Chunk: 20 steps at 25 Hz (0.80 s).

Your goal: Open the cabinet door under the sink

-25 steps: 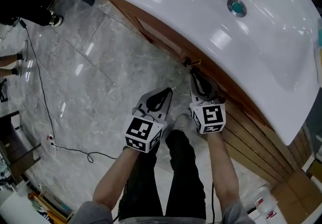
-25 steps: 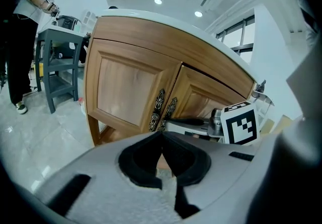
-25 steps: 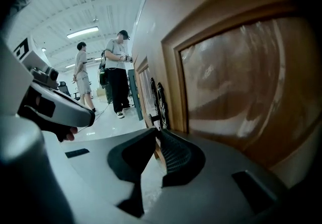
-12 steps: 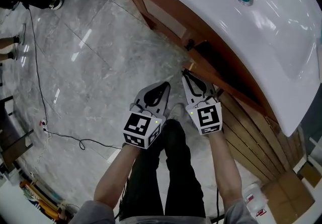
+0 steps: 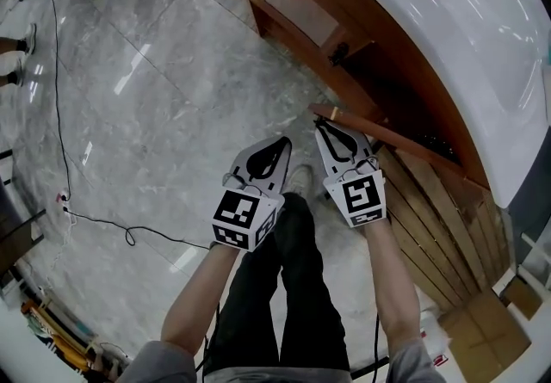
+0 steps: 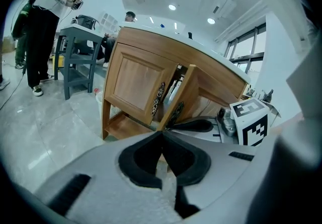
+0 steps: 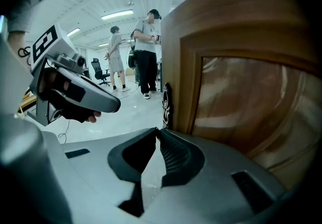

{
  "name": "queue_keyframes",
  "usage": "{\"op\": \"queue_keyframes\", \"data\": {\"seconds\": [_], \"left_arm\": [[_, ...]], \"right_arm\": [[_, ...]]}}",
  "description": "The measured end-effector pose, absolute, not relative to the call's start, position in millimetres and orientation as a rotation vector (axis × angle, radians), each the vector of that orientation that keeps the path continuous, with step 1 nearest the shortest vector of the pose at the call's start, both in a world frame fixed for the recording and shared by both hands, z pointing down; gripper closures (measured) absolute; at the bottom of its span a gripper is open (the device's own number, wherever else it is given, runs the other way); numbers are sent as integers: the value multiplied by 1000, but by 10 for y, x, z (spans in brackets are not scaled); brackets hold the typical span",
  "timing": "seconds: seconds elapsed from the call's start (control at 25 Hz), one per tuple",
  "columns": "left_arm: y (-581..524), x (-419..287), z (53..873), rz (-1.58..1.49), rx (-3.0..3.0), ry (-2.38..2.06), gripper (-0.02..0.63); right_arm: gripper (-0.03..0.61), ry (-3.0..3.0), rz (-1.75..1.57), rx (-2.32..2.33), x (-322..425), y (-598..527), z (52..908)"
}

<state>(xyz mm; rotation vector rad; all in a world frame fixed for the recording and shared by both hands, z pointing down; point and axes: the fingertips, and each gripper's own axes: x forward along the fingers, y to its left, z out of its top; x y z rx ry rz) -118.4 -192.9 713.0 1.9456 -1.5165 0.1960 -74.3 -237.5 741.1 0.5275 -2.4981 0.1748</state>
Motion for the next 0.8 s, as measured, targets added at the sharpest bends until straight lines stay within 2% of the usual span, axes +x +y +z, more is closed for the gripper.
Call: {"op": "queue_keyframes", "data": {"seconds": [0.8], "left_arm": [[-787,-802,7249,143,1819,-1605,606]], "right_arm": [[543,-2419,5,184,-404,-1407,7463]]}}
